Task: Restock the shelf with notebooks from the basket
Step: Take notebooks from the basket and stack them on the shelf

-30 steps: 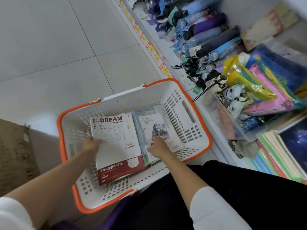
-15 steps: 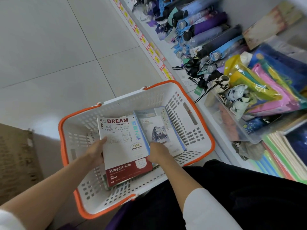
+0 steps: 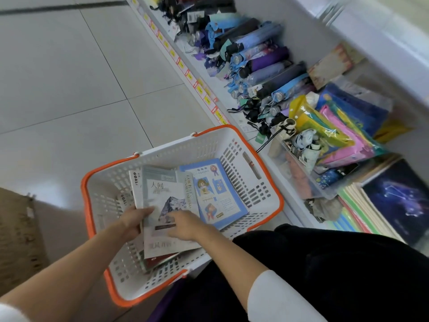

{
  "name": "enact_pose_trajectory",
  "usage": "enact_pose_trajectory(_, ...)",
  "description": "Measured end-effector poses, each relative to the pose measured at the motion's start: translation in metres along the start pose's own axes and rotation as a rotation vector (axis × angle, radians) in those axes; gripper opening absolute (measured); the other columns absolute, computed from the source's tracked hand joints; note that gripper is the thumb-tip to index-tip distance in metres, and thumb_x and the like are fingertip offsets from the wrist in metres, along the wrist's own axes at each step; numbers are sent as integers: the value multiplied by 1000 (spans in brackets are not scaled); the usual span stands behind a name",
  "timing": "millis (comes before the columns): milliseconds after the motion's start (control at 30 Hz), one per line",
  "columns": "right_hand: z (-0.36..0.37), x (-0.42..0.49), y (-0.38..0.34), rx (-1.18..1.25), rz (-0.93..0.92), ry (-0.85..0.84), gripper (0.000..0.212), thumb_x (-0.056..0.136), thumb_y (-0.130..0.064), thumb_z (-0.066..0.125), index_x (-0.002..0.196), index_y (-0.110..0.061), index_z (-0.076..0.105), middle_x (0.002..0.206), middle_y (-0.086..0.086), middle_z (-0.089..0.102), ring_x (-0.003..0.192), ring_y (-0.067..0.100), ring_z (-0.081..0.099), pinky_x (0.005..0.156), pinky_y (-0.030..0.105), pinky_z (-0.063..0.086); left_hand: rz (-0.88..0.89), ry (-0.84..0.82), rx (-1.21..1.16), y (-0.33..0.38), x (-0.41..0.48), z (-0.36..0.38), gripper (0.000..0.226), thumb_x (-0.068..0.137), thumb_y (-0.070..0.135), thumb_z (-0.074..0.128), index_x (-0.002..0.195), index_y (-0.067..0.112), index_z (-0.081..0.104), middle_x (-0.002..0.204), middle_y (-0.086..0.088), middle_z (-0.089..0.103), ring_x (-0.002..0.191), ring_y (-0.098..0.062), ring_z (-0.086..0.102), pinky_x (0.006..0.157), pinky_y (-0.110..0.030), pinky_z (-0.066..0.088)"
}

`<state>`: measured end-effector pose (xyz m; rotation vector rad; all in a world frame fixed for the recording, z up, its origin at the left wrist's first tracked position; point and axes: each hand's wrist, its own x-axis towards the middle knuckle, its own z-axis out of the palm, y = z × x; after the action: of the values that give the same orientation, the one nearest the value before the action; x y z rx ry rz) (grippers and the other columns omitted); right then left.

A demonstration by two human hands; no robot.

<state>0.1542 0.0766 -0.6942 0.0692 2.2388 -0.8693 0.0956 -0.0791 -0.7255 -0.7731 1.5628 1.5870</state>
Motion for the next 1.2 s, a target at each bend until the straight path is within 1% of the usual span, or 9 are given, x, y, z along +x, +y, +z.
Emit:
enact_pose_trajectory(233,-50,-35,46,459,257,316,106,86,-50,64,153,-17,-12,162,5,6,146,28,21,113,42,30,11,-438,-90,36,-30,-4,54,77,3,66,129,4,53,122,-23,63,99,-36,68,73,-48,58)
enact_pose_trajectory(400,-68,-57,51,712,267,375,90,79,-59,65,151,-23,24,153,-4,34,135,22,41,106,41,41,74,-616,-43,64,-52,17,94,30,10,97,117,4,60,108,-21,70,90,-33,71,67,-43,59)
enact_pose_trajectory(500,-87,-79,51,750,235,465,48,90,-23,65,134,-10,51,126,3,60,115,24,58,95,34,49,107,-551,21,79,-62,39,56,67,7,78,119,4,58,104,-19,71,85,-32,72,67,-45,60)
enact_pose_trajectory(600,-106,-99,49,760,146,581,48,90,-8,58,137,-10,46,132,5,56,117,26,55,100,42,47,177,-437,98,90,-72,68,32,92,9,53,124,8,56,105,-17,71,85,-31,71,71,-46,59)
enact_pose_trajectory(733,-129,-136,40,767,9,860,32,94,-12,59,124,-13,50,109,-6,61,107,18,57,77,16,47,336,-326,142,107,-97,112,32,92,12,60,123,5,57,107,-19,69,84,-32,68,65,-47,59)
enact_pose_trajectory(833,-149,-175,34,831,-64,889,36,95,-14,57,131,-16,49,115,-4,61,110,19,58,85,26,51,439,-326,158,130,-124,144,33,94,9,57,126,7,56,118,-19,65,95,-34,64,81,-51,54)
enact_pose_trajectory(900,-161,-203,34,799,-111,922,44,95,-8,55,138,-16,48,118,-7,58,108,12,57,76,14,49,488,-373,186,146,-146,165,33,95,6,53,128,8,54,118,-18,65,97,-34,63,85,-50,52)
enact_pose_trajectory(1000,-178,-247,33,714,-143,1137,38,94,-7,57,132,-8,55,119,-1,62,102,10,58,69,4,46,561,-483,247,171,-183,201,31,97,7,51,127,11,53,108,-14,67,87,-29,66,68,-44,58)
enact_pose_trajectory(1200,-215,-346,45,759,-191,1473,36,91,-4,60,126,-12,62,109,-6,65,99,12,64,89,29,53,683,-714,350,195,-264,298,31,100,15,47,130,16,53,112,-10,67,88,-25,66,66,-40,57)
